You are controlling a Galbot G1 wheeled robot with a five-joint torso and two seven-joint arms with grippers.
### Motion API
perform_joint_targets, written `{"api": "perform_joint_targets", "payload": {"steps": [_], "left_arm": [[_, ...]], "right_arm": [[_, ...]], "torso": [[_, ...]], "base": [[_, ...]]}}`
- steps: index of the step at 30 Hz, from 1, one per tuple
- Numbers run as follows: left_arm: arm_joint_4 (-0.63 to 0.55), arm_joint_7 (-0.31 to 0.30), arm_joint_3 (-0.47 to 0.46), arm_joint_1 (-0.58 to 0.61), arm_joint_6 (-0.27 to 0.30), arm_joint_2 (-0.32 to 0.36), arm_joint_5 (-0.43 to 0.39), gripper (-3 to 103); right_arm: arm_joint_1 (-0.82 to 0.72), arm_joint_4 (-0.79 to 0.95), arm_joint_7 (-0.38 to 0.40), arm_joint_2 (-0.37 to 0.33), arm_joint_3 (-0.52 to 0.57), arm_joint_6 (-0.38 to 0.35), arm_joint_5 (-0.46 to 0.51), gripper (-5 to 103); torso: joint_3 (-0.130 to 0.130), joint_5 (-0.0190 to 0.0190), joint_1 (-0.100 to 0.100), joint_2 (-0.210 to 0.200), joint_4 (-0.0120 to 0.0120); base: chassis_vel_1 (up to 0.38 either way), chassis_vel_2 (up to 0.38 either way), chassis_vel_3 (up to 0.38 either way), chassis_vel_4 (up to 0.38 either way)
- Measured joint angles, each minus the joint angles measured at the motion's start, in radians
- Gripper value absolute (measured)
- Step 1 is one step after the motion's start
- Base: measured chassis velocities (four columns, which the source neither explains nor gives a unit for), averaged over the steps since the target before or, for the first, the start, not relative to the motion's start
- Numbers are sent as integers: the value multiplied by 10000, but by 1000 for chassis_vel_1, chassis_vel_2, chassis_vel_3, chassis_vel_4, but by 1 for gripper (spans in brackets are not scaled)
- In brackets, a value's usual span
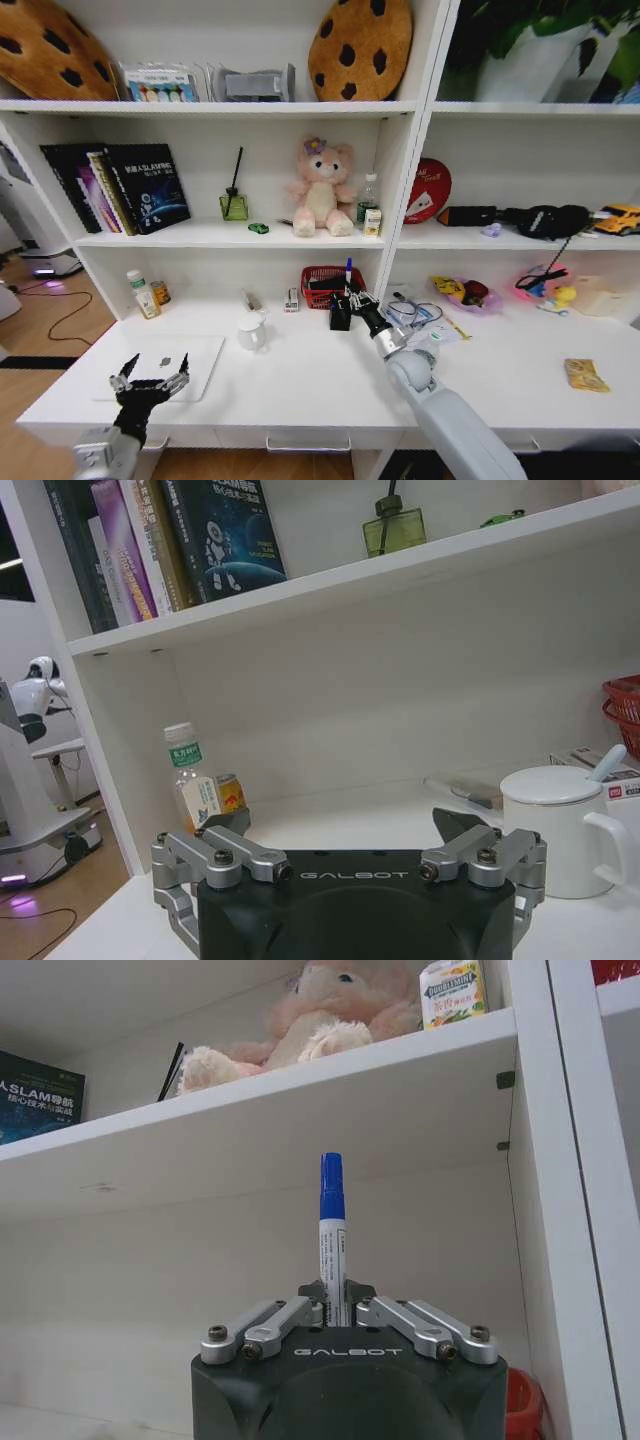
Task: Organize the objects on the table.
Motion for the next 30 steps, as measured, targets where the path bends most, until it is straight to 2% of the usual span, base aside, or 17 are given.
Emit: {"api": "perform_joint_targets", "payload": {"steps": [5, 20, 21, 23, 24, 26, 28, 30], "left_arm": [[0, 0, 0, 0, 0, 0, 0, 100], [0, 0, 0, 0, 0, 0, 0, 100], [0, -1, 0, 0, 0, 0, 0, 100], [0, 0, 0, -1, 0, 0, 0, 100], [0, 0, 0, -1, 0, 0, 0, 100], [0, 0, 0, 0, 0, 0, 0, 100], [0, 0, 0, 0, 0, 0, 0, 100], [0, 0, 0, 0, 0, -1, 0, 100]], "right_arm": [[133, -486, 134, 156, -119, 268, -198, 10], [-508, -91, 476, 18, -149, 77, -249, 10], [-556, -53, 509, 10, -144, 4, -250, 12], [-634, 32, 530, -30, -113, -167, -238, 22], [-634, 32, 530, -30, -113, -167, -238, 22], [-669, 71, 549, -58, -97, -228, -235, 33], [-674, 74, 558, -63, -93, -236, -235, 33], [-692, 99, 575, -85, -90, -247, -236, 44]], "torso": [[0, 1, 0, -1, 1], [0, 1, 0, 0, 1], [-1, 0, 0, 0, 1], [0, 1, 0, 0, 1], [0, 1, 0, 0, 1], [-1, 1, 0, 0, 0], [0, 1, 0, 0, 1], [0, 1, 0, 0, 1]], "base": [[0, 0, 0, 0], [0, 0, 0, 0], [0, 0, 0, 0], [0, 0, 0, 0], [0, 0, 0, 0], [0, 0, 0, 0], [0, 0, 0, 0], [0, 0, 0, 0]]}}
